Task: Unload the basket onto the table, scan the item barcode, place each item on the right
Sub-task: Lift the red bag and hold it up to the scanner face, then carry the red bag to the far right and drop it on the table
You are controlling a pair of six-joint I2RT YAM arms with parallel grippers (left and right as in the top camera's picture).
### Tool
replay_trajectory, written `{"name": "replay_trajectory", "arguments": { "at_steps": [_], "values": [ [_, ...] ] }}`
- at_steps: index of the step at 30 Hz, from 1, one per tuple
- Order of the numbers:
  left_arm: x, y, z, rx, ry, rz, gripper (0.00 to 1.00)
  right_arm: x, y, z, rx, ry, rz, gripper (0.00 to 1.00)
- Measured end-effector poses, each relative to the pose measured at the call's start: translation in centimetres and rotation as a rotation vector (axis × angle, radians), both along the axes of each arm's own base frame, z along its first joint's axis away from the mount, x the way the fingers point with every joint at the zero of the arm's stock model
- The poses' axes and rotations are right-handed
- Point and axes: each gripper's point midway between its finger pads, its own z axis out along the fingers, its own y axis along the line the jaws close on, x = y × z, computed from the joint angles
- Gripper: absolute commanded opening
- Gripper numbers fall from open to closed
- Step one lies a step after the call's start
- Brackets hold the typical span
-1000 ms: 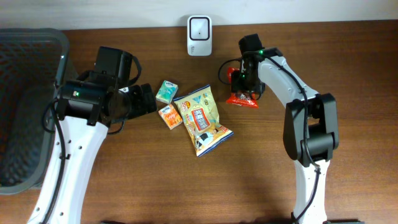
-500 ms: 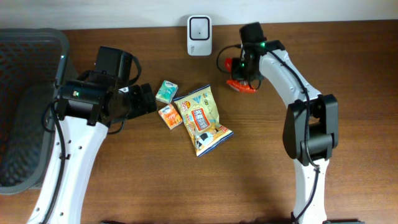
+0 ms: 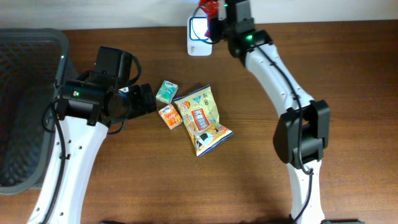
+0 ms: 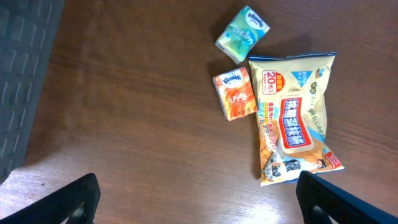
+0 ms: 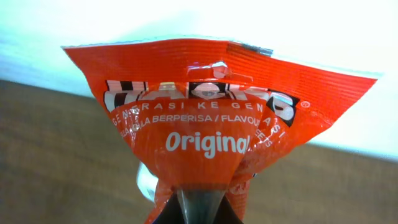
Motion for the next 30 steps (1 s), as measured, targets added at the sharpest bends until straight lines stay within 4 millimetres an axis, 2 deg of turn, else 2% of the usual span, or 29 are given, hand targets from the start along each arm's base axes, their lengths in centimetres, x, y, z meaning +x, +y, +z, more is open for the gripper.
{"name": "replay_trajectory", "arguments": {
  "at_steps": [3,5,8,11,13,17,30],
  "values": [
    [0.0,0.0,0.0,0.0,0.0,0.0,0.99,0.4,1.6,1.1,-0.015,-0.077,0.005,0.04],
    [0.0,0.0,0.0,0.0,0.0,0.0,0.99,1.4,1.9,1.3,-0.016,-0.13,-0.002,0.04],
    [0.0,0.0,0.0,0.0,0.001,0.0,0.99,2.6,1.7,-0.1,-0.015,-0.159,-0.022,0.04],
    [0.0,0.0,0.0,0.0,0.0,0.0,0.99,3.9,1.6,-2.7,-0.017,-0.171,-0.038,0.04],
    [0.0,0.0,0.0,0.0,0.0,0.0,0.99,4.4,1.7,-3.4,-0.01,-0.189,-0.039,0.04],
    [0.0,0.0,0.0,0.0,0.001,0.0,0.99,4.7,1.9,-2.8,0.004,-0.222,-0.036,0.04],
    [0.0,0.0,0.0,0.0,0.0,0.0,0.99,4.8,1.7,-2.8,0.004,-0.222,-0.037,0.04]
  ]
}}
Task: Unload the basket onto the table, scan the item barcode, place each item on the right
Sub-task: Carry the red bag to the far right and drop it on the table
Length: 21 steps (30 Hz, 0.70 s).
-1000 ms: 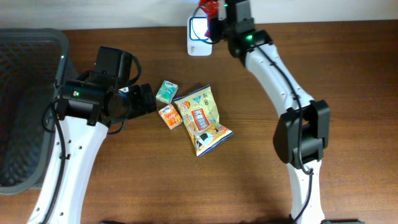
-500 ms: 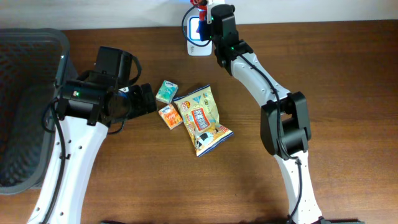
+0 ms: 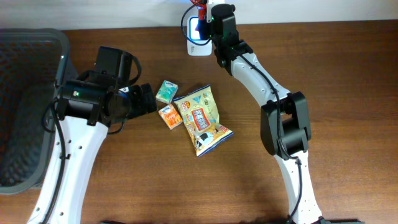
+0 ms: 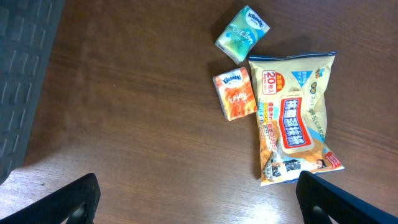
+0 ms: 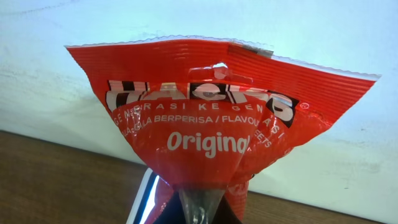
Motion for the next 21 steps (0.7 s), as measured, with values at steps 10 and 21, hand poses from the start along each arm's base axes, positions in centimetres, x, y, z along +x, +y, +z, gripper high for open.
{"name": "replay_trajectory", "arguments": {
  "at_steps": [10,21],
  "values": [
    [0.0,0.0,0.0,0.0,0.0,0.0,0.99,-1.0,-14.4,3.6,-0.067,0.143,-0.268,0.04],
    [0.0,0.0,0.0,0.0,0.001,0.0,0.99,-15.3,-46.3,-3.5,0.047,0.694,-0.884,0.04]
  ]
}}
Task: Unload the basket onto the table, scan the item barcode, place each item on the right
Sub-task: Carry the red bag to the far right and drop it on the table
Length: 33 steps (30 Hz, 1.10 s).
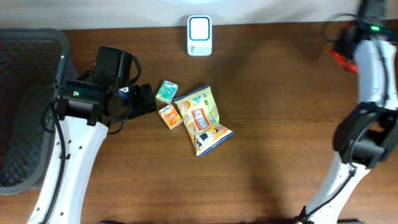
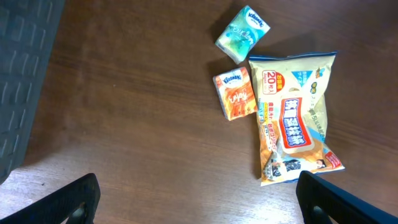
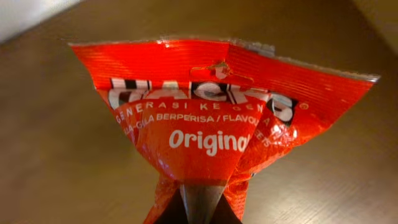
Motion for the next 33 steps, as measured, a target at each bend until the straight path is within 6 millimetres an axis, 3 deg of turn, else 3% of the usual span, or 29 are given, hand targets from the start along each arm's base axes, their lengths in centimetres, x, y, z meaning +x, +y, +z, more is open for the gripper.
{"name": "replay_trajectory", "arguments": {
  "at_steps": [3,8,11,13,14,15,17,22,24,27,31,33],
  "values": [
    [0.0,0.0,0.0,0.0,0.0,0.0,0.99,-4.2,-4.0,-1.6,0.048,0.086,-0.116,0.04],
    [0.0,0.0,0.0,0.0,0.0,0.0,0.99,-9.1,-9.6,-4.2,0.104,0.143,-0.286,0.07],
    [0.0,0.0,0.0,0.0,0.0,0.0,0.99,-11.1,-11.6,-4.8,0.121,0.155,-0.35,0.08],
    [0.0,0.0,0.0,0.0,0.0,0.0,0.99,-12.2,-12.6,-4.8,0.126,0.158,-0.378,0.3],
    [0.0,0.0,0.0,0.0,0.0,0.0,0.99,-12.5,-13.0,-4.9,0.128,0.161,-0.386,0.61],
    [0.0,0.0,0.0,0.0,0.0,0.0,0.99,-12.8,-13.1,-4.9,0.132,0.161,-0.396,0.71],
    [0.0,0.0,0.0,0.0,0.0,0.0,0.99,-13.3,-13.4,-5.0,0.136,0.169,-0.407,0.76],
    [0.0,0.0,0.0,0.0,0.0,0.0,0.99,-13.3,-11.9,-5.5,0.221,0.174,-0.373,0.91],
    [0.0,0.0,0.0,0.0,0.0,0.0,0.99,-11.5,-9.8,-5.7,0.34,0.115,-0.278,0.97],
    [0.0,0.0,0.0,0.0,0.0,0.0,0.99,-8.9,-6.8,-4.8,0.488,0.01,-0.107,0.98],
    [0.0,0.0,0.0,0.0,0.0,0.0,0.99,-6.7,-3.9,-0.2,0.577,-0.143,0.063,0.98],
    [0.0,0.0,0.0,0.0,0.0,0.0,0.99,-6.1,-1.9,4.2,0.592,-0.24,0.168,0.98]
  ]
}}
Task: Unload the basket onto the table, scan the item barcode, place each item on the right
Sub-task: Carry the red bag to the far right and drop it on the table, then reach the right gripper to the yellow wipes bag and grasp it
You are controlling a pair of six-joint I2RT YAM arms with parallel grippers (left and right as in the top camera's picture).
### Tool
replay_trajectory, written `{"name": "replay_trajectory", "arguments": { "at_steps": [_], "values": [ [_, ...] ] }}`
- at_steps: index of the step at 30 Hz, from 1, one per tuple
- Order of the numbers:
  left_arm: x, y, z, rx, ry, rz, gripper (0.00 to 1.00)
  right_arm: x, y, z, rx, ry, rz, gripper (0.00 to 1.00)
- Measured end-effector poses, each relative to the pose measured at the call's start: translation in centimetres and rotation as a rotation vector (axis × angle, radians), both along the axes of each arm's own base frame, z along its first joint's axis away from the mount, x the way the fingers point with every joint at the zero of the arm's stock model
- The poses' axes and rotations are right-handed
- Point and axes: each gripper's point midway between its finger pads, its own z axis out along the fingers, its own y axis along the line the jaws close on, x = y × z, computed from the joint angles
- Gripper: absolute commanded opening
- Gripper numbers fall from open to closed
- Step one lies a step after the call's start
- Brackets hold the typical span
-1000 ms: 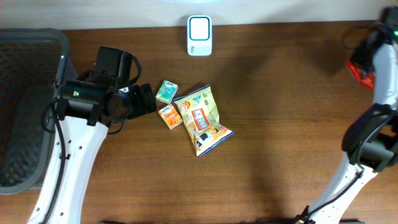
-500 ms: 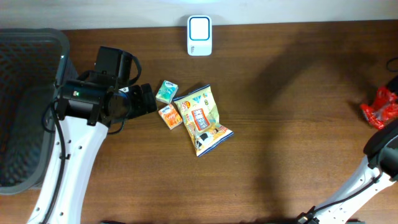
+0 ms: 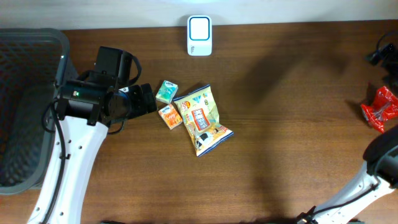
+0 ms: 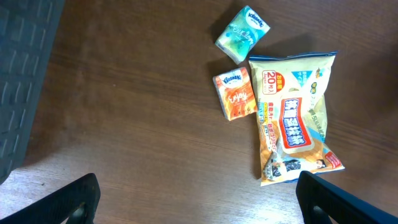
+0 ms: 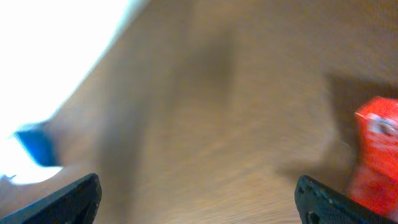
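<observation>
The white barcode scanner (image 3: pixel 199 35) stands at the back edge of the table. A red snack bag (image 3: pixel 380 107) lies loose on the wood at the far right and shows blurred at the right of the right wrist view (image 5: pixel 376 155). My right gripper (image 5: pixel 198 202) is open with bare table between its fingers; only a bit of that arm (image 3: pixel 388 53) shows overhead. My left gripper (image 4: pixel 198 205) is open over bare wood, just left of the pile of items.
A yellow snack bag (image 3: pixel 202 121), a green tissue pack (image 3: pixel 166 91) and an orange tissue pack (image 3: pixel 170 116) lie together left of centre. A dark mesh basket (image 3: pixel 25 106) fills the left edge.
My right gripper was shut on the red bag above the far right of the table. It is now open, and the bag lies on the table there. The left arm has not moved.
My right gripper held the red bag just right of the scanner, then right over it. Then it held the bag over the table's far right. Now the bag lies there, let go. The left gripper stayed open beside the pile throughout.
</observation>
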Motion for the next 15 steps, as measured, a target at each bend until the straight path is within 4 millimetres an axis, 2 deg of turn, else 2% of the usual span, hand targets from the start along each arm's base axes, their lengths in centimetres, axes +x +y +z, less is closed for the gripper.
{"name": "replay_trajectory", "arguments": {
  "at_steps": [3,6,7,8,10,12,14,15],
  "values": [
    [0.0,0.0,0.0,0.0,0.0,0.0,0.99,-0.3,4.4,5.3,0.035,-0.133,0.152,0.99],
    [0.0,0.0,0.0,0.0,0.0,0.0,0.99,-0.9,11.1,8.1,0.088,-0.181,0.347,1.0],
    [0.0,0.0,0.0,0.0,0.0,0.0,0.99,-1.2,13.6,8.0,0.112,-0.162,0.413,0.99],
    [0.0,0.0,0.0,0.0,0.0,0.0,0.99,-1.7,16.8,7.3,0.143,-0.117,0.494,0.99],
    [0.0,0.0,0.0,0.0,0.0,0.0,0.99,-2.1,21.7,5.9,0.169,-0.045,0.623,0.98],
    [0.0,0.0,0.0,0.0,0.0,0.0,0.99,-2.4,26.1,4.1,0.165,0.004,0.761,0.99],
    [0.0,0.0,0.0,0.0,0.0,0.0,0.99,-3.0,31.2,1.2,0.148,0.056,0.93,0.99],
    [0.0,0.0,0.0,0.0,0.0,0.0,0.99,-3.2,32.8,0.2,0.146,0.073,0.979,0.99]
  ]
}}
